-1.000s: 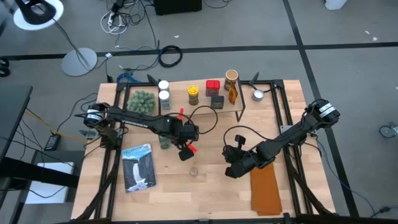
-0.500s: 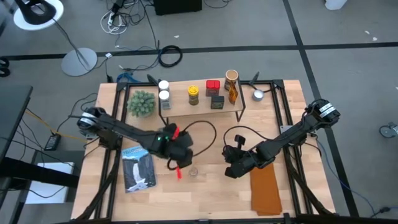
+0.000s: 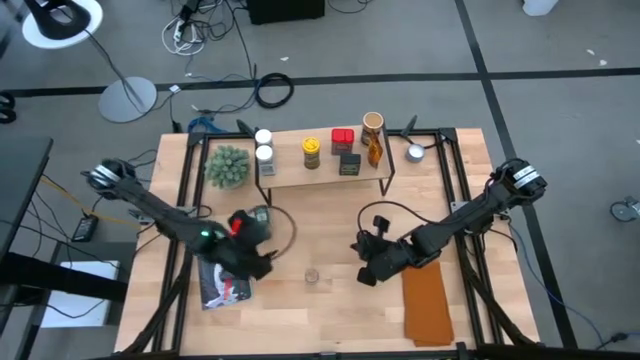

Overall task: Shelf spices
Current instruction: Put the green seasoning bottle on the shelf

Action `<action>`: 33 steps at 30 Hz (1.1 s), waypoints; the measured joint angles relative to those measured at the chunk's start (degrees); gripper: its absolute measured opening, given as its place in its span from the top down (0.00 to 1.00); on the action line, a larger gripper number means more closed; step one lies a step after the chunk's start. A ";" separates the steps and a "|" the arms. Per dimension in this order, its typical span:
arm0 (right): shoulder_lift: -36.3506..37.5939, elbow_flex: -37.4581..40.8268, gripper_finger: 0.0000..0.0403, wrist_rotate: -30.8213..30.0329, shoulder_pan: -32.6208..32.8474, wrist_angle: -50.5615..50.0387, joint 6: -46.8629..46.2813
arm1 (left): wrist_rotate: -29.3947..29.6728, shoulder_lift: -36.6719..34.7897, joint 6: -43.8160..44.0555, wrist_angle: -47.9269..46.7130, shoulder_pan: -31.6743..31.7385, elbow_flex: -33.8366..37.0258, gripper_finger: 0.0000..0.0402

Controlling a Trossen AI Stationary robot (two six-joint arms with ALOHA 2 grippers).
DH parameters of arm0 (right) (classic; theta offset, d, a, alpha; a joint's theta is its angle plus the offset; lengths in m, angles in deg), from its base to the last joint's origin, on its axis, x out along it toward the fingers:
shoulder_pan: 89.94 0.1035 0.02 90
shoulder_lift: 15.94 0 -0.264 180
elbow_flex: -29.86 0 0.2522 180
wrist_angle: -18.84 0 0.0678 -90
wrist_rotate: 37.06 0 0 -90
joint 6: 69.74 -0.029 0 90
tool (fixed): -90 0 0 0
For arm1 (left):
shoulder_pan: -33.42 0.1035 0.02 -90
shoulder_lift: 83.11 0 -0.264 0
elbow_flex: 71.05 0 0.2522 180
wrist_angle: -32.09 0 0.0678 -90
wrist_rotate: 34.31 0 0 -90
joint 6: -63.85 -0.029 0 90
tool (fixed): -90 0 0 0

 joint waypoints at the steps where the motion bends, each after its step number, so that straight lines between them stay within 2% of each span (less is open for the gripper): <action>1: 0.00 0.00 0.98 -0.03 -0.66 2.82 1.51 | -0.05 -2.85 -1.05 3.04 -0.90 3.00 0.04; 3: 0.00 0.00 0.98 0.16 -2.25 9.43 4.98 | -0.77 -9.17 -5.11 10.97 -2.97 9.17 0.04; 6: -0.51 -0.02 0.98 4.76 -5.14 19.93 13.98 | -1.71 -18.21 -13.60 22.76 -4.72 17.41 0.04; 9: -1.82 -0.17 0.99 10.74 -8.62 30.20 20.52 | -3.17 -26.11 -19.62 28.89 -5.09 24.25 0.04; 11: -3.23 -0.79 0.99 13.10 -10.94 33.05 21.88 | -3.29 -30.45 -21.48 30.91 -4.99 27.50 0.04; 14: -8.44 -6.14 0.99 16.54 -13.79 31.35 22.44 | -1.83 -34.60 -25.55 30.78 -4.88 30.88 0.04; 16: -13.49 -12.16 1.00 19.22 -15.15 28.06 24.53 | 1.75 -36.20 -28.88 30.76 -4.47 32.29 0.04; 18: -19.45 -19.14 1.00 20.60 -15.79 23.55 28.61 | 5.51 -36.85 -28.04 31.34 -4.16 33.05 0.04; 20: -25.35 -26.73 1.00 19.47 -16.11 19.45 33.48 | 6.02 -36.76 -25.01 32.05 -4.12 33.18 0.04; 23: -32.68 -37.33 1.00 15.01 -16.89 14.13 36.62 | 5.99 -36.78 -28.71 33.23 -4.12 33.19 0.04; 25: -36.82 -42.87 1.00 15.20 -17.89 12.94 37.52 | 6.00 -36.82 -29.72 33.51 -4.11 33.17 0.04; 29: -44.02 -50.15 1.00 20.39 -19.99 11.26 38.52 | 6.00 -36.89 -31.35 33.69 -4.11 33.19 0.04; 33: -47.72 -52.74 1.00 20.54 -21.48 13.26 39.62 | 5.69 -37.13 -32.80 34.21 -4.16 33.16 0.04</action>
